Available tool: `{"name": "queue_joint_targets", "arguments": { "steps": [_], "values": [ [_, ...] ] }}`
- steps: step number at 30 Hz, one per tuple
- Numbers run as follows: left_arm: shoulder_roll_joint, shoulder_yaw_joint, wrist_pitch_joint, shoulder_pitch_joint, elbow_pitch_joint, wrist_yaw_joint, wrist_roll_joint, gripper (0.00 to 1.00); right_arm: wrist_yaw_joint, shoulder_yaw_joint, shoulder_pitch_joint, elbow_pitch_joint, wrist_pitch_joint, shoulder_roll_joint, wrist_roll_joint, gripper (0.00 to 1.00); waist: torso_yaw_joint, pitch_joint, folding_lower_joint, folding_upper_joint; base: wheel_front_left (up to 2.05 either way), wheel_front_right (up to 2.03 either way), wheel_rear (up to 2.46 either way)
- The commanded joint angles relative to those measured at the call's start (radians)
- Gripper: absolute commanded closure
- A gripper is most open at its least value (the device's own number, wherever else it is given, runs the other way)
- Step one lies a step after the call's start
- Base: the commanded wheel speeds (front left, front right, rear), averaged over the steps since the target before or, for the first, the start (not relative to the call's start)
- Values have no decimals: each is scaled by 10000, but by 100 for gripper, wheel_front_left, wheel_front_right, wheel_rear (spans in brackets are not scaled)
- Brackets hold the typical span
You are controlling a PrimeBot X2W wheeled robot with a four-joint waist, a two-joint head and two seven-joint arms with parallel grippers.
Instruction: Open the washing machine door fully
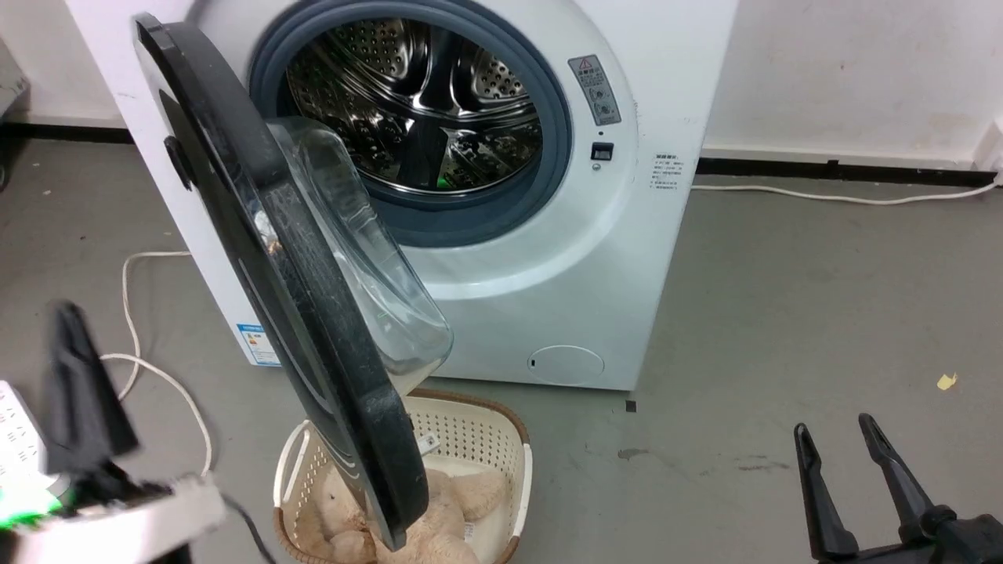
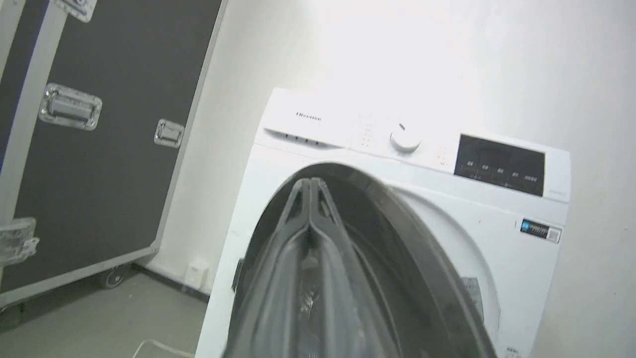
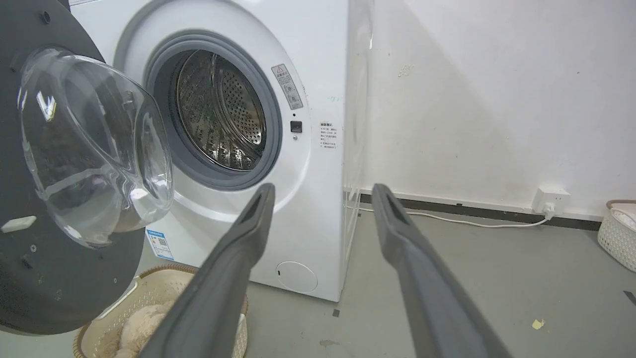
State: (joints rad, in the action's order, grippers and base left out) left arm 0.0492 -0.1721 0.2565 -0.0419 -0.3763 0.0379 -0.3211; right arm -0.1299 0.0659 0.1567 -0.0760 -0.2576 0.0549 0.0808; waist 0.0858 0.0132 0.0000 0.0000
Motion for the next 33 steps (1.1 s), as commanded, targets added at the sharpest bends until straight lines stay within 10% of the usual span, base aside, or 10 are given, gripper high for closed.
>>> {"name": "queue_joint_targets", "arguments": {
  "steps": [1, 16, 33],
  "values": [
    [12, -64, 53, 267, -248, 50, -31, 100, -8, -7, 57, -8, -41, -46, 48, 0, 14, 35, 0, 0, 0, 0, 0],
    [42, 2082, -24, 1349, -2035, -536, 2377, 100, -8, -201, 101, -2, -41, -47, -146, 0, 67, 191, 0, 0, 0, 0, 0],
    [14, 5807, -2409, -6, 894, -239, 2239, 100, -8, -175, 20, 111, -41, -47, 5, 0, 94, 93, 0, 0, 0, 0, 0]
  ]
}}
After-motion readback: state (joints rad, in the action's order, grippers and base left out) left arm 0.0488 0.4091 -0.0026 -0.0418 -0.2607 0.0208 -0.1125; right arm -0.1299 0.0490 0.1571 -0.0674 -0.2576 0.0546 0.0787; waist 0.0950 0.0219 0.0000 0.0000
